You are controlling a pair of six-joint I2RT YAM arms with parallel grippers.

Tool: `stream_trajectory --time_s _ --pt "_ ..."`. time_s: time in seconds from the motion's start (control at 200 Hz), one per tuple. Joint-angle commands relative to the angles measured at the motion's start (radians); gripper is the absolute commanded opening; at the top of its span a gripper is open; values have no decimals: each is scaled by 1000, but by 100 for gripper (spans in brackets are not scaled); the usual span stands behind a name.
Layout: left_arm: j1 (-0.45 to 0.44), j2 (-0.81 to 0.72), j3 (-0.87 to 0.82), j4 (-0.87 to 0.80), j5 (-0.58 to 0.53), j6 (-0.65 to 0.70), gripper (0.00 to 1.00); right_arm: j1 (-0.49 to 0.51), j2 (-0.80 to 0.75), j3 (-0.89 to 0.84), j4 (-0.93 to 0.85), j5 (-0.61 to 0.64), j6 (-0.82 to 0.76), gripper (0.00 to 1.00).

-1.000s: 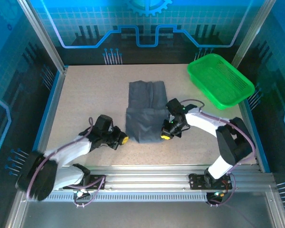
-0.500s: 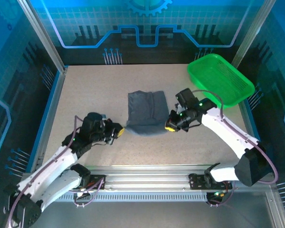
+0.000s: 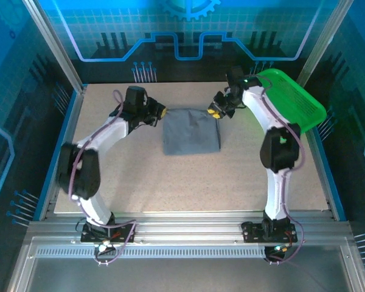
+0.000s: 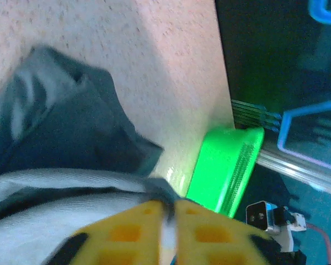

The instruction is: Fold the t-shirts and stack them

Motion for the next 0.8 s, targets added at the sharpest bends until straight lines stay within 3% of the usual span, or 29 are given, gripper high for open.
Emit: stream_trajectory --time_s 0.0,0.1,0.175,0.31,0.42,0.58,0.795 --pt "17 54 81 -94 15 42 41 -14 128 248 -141 17 -95 48" --pt "8 -22 58 -162 -45 69 58 -15 70 253 -148 51 -152 54" --pt "-18 -112 -19 -166 -64 63 59 -18 -45 119 -115 74 -170 54" --pt "-139 -253 -188 -147 -64 -31 58 -16 -390 -388 139 75 -139 53" --pt "-286 -317 -368 33 -110 -246 59 -9 -688 -808 421 16 -73 56" --pt "-450 -208 -409 278 -268 -444 63 -8 -958 -1154 620 -62 4 58" --pt "-522 58 -276 469 -361 -553 63 -18 -1103 -1229 520 -66 -24 58"
